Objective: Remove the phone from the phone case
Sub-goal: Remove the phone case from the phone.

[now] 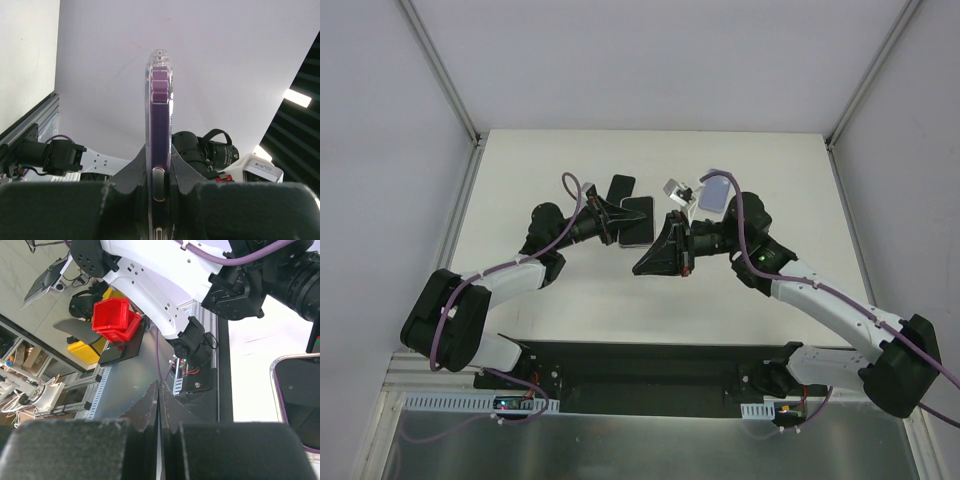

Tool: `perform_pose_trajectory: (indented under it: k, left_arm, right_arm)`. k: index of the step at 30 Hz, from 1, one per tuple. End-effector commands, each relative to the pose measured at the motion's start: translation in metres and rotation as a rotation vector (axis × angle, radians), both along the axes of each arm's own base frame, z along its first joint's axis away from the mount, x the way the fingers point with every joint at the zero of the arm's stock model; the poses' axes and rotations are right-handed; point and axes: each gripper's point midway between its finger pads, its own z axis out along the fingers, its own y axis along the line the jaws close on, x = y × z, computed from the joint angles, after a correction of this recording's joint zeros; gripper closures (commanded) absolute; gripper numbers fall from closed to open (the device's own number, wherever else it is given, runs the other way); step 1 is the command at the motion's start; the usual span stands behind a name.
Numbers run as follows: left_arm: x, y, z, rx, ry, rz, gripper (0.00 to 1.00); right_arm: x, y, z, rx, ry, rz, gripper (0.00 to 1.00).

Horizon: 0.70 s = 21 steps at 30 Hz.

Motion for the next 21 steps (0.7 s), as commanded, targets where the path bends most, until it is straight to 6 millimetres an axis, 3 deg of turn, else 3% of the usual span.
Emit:
perform_pose_trajectory:
  k: [1,4,7,8,10,12,17,21]
  left_arm:
    - [-0.003,0.001,0.028,-0.048,-0.094,0.026,1.0]
    - [-0.002,0.001,0.031,-0.054,-0.102,0.024,1.0]
    - [-0.002,0.002,0.036,-0.059,-0.123,0.022,1.0]
    - [-0.002,0.002,0.036,-0.06,-0.125,0.02,1.0]
    - [-0.003,0.001,0.035,-0.06,-0.127,0.014,1.0]
    - [-0.003,0.001,0.035,-0.061,-0.131,0.011,1.0]
    - [-0.005,-0.001,0.04,-0.062,-0.16,-0.012,1.0]
    - [-0.006,-0.002,0.044,-0.065,-0.175,-0.021,1.0]
  right_arm:
    - [0.009,0.002,0.015,0.025,-0.04,-0.051,0.99]
    - [0.021,-0.004,0.011,-0.009,0.031,-0.114,0.96]
    - [0.032,-0.019,0.002,-0.02,0.083,-0.201,0.67]
    - [0.032,-0.029,0.009,-0.002,0.065,-0.24,0.48]
    - [0.041,-0.041,-0.002,-0.036,0.085,-0.332,0.33]
    - [0.046,-0.054,-0.001,-0.036,0.087,-0.396,0.21]
    - [0.074,-0.059,-0.034,-0.14,0.277,-0.489,0.2]
    - [0.072,-0.048,-0.025,-0.086,0.304,-0.397,0.22]
